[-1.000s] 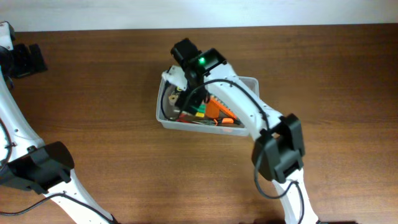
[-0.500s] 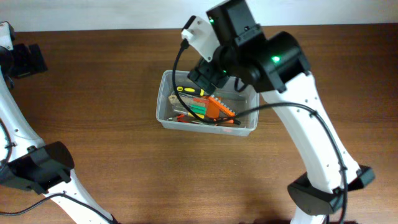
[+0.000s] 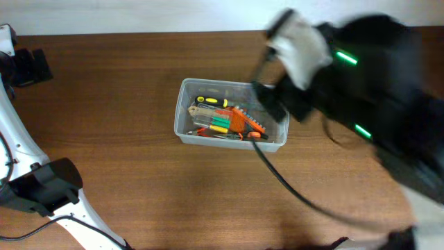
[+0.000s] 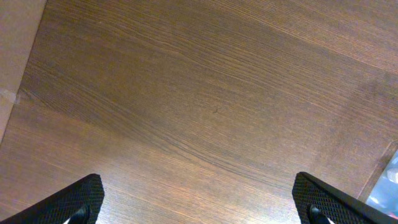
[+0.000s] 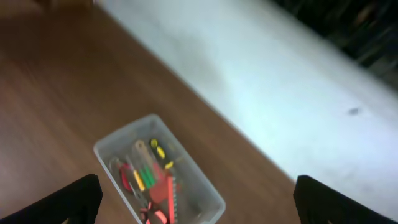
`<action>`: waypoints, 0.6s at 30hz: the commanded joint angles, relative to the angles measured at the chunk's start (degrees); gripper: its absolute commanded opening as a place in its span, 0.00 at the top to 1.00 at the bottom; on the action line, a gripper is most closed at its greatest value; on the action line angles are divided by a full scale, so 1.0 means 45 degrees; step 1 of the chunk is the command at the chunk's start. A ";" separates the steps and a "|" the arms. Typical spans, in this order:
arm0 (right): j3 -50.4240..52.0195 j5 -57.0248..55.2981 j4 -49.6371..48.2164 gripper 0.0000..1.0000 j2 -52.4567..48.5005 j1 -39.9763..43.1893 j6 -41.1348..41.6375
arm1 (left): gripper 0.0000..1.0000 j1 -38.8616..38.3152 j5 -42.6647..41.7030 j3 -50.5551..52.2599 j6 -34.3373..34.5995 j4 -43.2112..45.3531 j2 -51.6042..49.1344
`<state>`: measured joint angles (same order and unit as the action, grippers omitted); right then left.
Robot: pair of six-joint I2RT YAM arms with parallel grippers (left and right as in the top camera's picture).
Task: Pack container
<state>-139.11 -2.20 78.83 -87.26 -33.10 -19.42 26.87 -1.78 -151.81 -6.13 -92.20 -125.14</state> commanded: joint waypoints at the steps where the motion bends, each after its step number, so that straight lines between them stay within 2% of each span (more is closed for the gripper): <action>1: -0.0272 0.0189 0.0384 0.01 0.1404 -0.0053 0.0238 | 0.01 0.0044 -0.0185 0.0049 0.0160 -0.0005 -0.0092; 6: -0.0272 -0.0029 0.0549 0.01 0.2812 -0.0053 0.0238 | 0.01 0.0044 -0.0185 0.0049 0.0165 -0.0005 -0.0092; 15: -0.0267 -0.3366 0.1501 0.01 0.4639 -0.0049 0.0238 | 0.01 0.0044 -0.0180 0.0049 0.0165 -0.0010 -0.0092; 18: -0.0228 -0.3147 0.1530 0.01 0.4993 0.0724 0.0243 | 0.01 0.0044 -0.0180 0.0049 0.0165 -0.0010 -0.0092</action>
<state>-140.40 -13.28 85.73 -66.22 -32.86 -19.29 26.87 -1.78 -151.81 -6.13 -92.18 -125.14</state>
